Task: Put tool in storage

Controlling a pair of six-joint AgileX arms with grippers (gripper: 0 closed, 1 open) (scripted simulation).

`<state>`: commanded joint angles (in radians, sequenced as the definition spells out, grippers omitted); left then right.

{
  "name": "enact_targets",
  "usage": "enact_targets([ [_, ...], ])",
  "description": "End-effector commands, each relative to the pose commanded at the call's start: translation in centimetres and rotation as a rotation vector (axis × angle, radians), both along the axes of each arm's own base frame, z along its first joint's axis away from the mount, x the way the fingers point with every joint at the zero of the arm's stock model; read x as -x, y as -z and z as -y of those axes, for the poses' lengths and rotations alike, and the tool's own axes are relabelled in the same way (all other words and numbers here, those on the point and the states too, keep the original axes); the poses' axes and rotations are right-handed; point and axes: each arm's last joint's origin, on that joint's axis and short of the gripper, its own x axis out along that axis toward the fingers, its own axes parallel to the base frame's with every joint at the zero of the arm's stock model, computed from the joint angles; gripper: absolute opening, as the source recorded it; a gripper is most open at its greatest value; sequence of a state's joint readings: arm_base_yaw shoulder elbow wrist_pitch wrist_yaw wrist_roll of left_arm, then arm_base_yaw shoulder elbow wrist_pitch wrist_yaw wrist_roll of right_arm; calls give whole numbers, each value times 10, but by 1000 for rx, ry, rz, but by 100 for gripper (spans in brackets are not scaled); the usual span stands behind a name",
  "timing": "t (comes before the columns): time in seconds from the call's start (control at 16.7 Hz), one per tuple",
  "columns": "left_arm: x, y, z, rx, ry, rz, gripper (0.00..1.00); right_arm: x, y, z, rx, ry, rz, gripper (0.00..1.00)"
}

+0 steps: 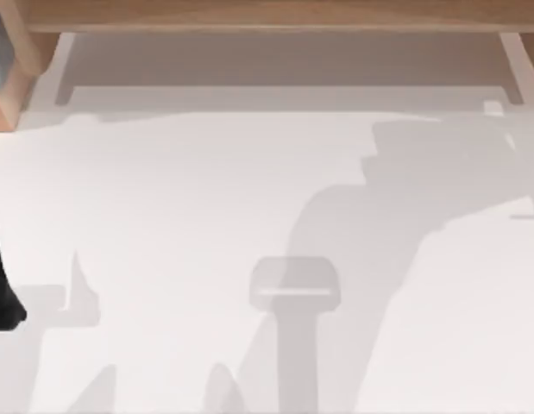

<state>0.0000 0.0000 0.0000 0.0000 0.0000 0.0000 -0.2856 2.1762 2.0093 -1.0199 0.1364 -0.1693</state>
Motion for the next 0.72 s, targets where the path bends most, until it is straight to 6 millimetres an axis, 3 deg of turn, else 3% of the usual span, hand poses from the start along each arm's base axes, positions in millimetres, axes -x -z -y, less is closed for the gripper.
enact_targets([
  [0.18, 0, 0, 0, 0, 0, 0, 100, -12, 44, 35, -80, -67, -114, 0],
  [0.36, 0, 0, 0, 0, 0, 0, 100, -13, 79, 46, -173, -111, -213, 0],
  [0.72, 0, 0, 0, 0, 0, 0, 100, -12, 85, 46, -196, -118, -240, 0],
])
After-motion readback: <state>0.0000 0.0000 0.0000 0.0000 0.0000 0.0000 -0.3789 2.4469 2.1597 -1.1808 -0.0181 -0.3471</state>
